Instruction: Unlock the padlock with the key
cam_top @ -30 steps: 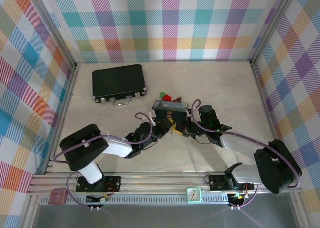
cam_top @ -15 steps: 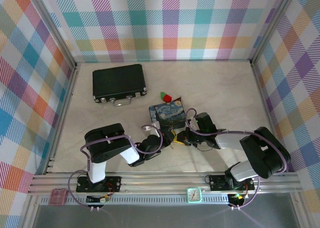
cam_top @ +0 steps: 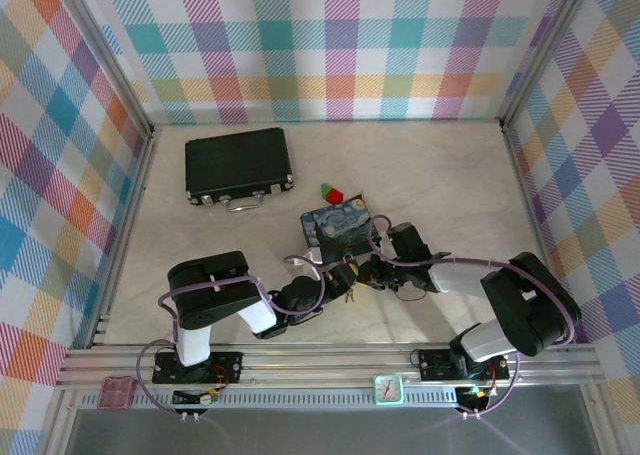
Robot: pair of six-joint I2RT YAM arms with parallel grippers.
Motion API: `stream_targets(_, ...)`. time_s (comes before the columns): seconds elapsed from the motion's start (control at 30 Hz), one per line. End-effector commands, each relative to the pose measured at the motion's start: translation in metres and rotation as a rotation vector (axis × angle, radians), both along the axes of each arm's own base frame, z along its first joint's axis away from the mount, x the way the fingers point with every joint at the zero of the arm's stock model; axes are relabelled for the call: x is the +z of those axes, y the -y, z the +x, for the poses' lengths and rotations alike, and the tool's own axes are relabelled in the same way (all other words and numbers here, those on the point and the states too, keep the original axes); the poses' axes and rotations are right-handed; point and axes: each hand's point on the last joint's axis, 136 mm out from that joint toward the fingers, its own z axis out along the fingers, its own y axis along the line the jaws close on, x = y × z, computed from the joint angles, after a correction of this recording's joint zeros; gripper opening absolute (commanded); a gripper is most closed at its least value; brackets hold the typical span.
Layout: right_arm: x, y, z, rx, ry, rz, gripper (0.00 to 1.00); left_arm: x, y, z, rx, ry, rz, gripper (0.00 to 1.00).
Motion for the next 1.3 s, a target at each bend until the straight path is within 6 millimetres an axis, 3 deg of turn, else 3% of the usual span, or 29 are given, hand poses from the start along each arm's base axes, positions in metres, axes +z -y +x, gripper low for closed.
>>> stream_targets(0.0, -0.012, 0.004, -0.009, 0.028, -0.063, -0.037, 0.00, 0.017, -0.006, 0.002, 0.007, 0.017, -0.057, 0.67)
stream_targets(0.17, -0.015, 0.013, -0.017, 0.051, -0.061, -0.082, 0.00, 0.023, -0.015, 0.006, 0.026, 0.035, -0.055, 0.70)
stream_targets(0.3, -0.007, 0.021, -0.019, 0.048, -0.024, -0.117, 0.00, 0.019, -0.030, 0.011, 0.061, 0.038, -0.026, 0.70)
stream_targets(0.6, 0.002, 0.028, -0.026, 0.109, 0.005, -0.161, 0.00, 0.019, -0.046, 0.043, 0.121, 0.046, -0.022, 0.69)
stream_targets(0.77, 0.005, 0.020, -0.016, 0.150, 0.035, -0.158, 0.00, 0.019, -0.051, 0.039, 0.105, 0.028, -0.018, 0.68)
stream_targets(0.93, 0.005, 0.013, -0.006, 0.152, 0.040, -0.150, 0.00, 0.024, -0.042, 0.028, 0.049, 0.026, -0.021, 0.68)
stream_targets(1.1, 0.010, 0.014, -0.001, 0.127, 0.060, -0.151, 0.26, 0.026, -0.047, 0.023, 0.064, 0.021, 0.003, 0.68)
stream_targets(1.27, 0.040, 0.027, 0.007, 0.063, 0.143, -0.182, 0.57, 0.030, -0.061, 0.019, 0.082, 0.022, 0.069, 0.68)
